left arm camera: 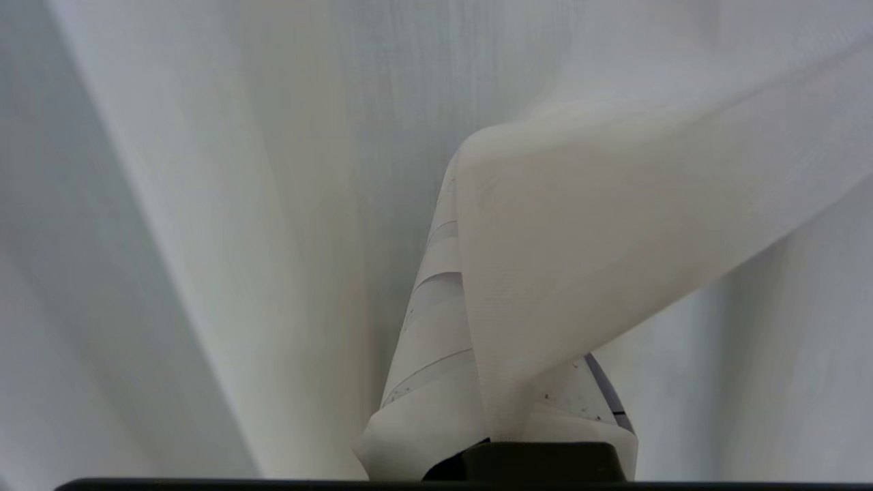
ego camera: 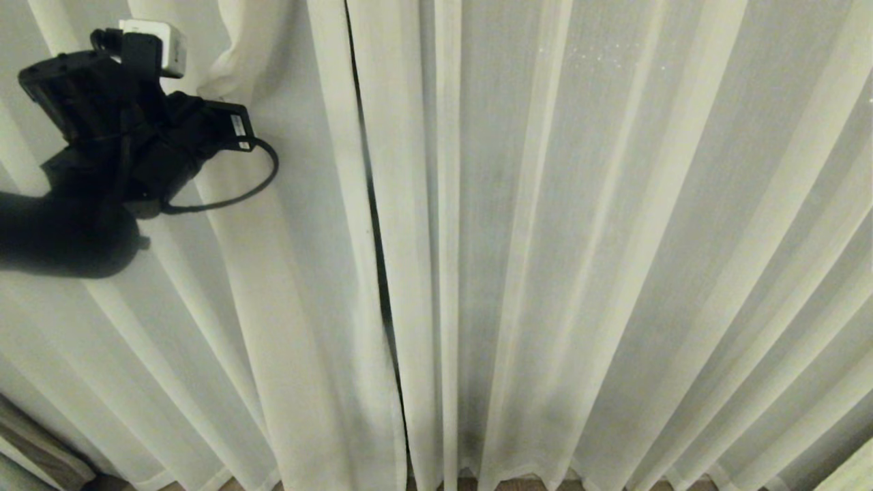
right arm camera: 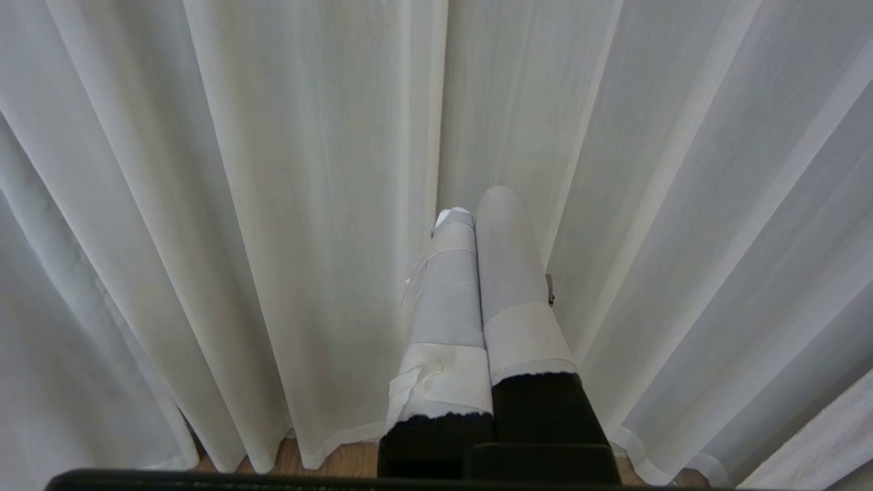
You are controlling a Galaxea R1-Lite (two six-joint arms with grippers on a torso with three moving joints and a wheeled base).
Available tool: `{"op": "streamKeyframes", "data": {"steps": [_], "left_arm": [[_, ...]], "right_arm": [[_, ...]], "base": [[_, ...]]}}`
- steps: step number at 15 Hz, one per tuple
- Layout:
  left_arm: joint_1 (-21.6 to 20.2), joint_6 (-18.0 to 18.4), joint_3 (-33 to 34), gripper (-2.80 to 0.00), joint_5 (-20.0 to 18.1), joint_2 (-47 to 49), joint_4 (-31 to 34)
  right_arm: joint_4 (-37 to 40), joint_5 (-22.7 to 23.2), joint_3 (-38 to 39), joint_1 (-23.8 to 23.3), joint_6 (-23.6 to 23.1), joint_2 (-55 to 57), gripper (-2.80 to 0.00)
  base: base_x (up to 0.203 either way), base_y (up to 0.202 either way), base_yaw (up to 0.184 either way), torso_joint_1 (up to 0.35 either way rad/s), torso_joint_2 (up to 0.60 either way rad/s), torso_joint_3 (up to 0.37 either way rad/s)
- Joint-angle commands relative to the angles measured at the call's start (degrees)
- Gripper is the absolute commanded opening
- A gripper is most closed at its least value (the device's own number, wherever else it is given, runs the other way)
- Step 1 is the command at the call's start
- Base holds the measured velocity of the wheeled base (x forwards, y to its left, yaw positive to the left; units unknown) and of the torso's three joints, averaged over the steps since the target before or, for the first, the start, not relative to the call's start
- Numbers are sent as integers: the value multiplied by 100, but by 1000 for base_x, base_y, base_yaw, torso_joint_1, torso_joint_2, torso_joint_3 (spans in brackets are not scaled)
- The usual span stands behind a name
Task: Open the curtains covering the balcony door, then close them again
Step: Pull the inner curtains open on both sides
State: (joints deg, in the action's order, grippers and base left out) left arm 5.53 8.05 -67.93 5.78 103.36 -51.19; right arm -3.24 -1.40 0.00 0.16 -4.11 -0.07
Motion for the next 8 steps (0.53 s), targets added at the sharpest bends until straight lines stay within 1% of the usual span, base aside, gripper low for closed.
{"op": "streamKeyframes", "data": {"steps": [1, 8], "left_arm": [[0, 4, -228, -280, 10, 282, -32], [0, -22, -211, -280, 53, 387, -40]], "right_arm": [[-10, 0, 0, 2, -2, 7, -280], [-10, 0, 0, 2, -5, 7, -280]], "base": [[0, 0, 0, 0, 0, 0], [0, 0, 0, 0, 0, 0]]}}
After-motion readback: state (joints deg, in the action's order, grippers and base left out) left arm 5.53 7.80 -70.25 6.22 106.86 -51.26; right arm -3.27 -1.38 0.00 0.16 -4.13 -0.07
